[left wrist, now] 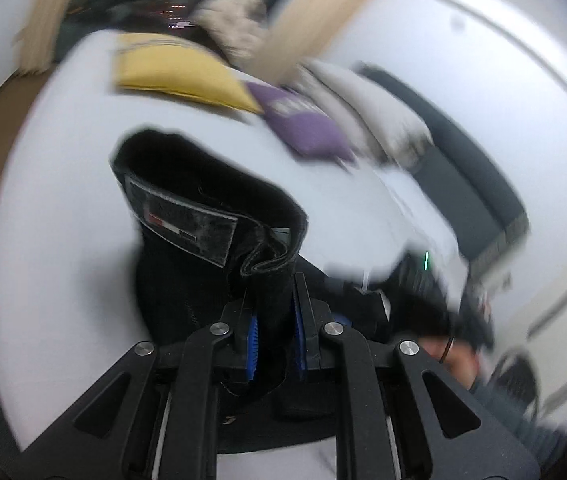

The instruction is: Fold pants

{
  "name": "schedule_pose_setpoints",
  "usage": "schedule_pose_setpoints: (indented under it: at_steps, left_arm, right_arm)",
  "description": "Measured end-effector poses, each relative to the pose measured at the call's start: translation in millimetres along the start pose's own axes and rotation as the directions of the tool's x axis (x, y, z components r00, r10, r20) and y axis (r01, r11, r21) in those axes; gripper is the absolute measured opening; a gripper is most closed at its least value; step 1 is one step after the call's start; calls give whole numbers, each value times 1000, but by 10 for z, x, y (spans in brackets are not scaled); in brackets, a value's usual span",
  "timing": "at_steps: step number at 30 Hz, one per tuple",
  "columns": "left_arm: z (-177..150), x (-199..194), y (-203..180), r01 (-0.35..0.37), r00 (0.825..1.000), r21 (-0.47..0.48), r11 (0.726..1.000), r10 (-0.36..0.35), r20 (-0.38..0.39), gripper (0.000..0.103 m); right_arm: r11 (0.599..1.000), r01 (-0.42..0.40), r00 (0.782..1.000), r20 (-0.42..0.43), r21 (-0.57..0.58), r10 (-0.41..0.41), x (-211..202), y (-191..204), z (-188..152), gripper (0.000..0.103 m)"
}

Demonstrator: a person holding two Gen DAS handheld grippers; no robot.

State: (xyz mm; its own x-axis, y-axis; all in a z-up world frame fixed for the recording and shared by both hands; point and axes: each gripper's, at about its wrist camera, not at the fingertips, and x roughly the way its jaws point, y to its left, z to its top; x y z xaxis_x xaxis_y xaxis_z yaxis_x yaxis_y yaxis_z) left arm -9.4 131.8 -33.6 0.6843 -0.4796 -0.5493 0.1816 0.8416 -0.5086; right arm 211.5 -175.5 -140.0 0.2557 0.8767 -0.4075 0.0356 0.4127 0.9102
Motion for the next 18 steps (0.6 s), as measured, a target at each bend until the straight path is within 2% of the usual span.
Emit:
schedule_pose_setpoints:
  at_steps: [3, 5, 7, 12, 16, 18]
  left_arm:
    - [-231, 419, -402, 37, 996, 84, 996, -29, -88, 12]
    - [-386, 604, -525, 42, 991, 109, 993, -28, -134, 12]
    - [-514, 740, -619, 44, 985, 136, 990, -21, -169, 12]
    - [-634, 850, -819, 33, 982, 207, 978, 7, -188, 12]
    - [-679, 904, -910, 19, 979, 254, 967, 34, -202, 12]
    - [-752, 893, -945, 9, 978, 286, 958, 52, -204, 12]
  right_arm:
    - [997, -82, 997, -2, -15, 82, -255, 99, 118, 90]
    - [994, -98, 995, 4, -41, 98, -420, 148, 168, 94]
    - [994, -82, 997, 1, -66, 82, -560, 135, 193, 95]
    - [999, -28, 999, -28, -44, 27, -593, -18, 175, 95]
    - [994, -26, 999, -50, -108, 21, -512, 88, 138, 95]
    - [987, -2, 998, -61, -162, -8, -497, 205, 119, 95]
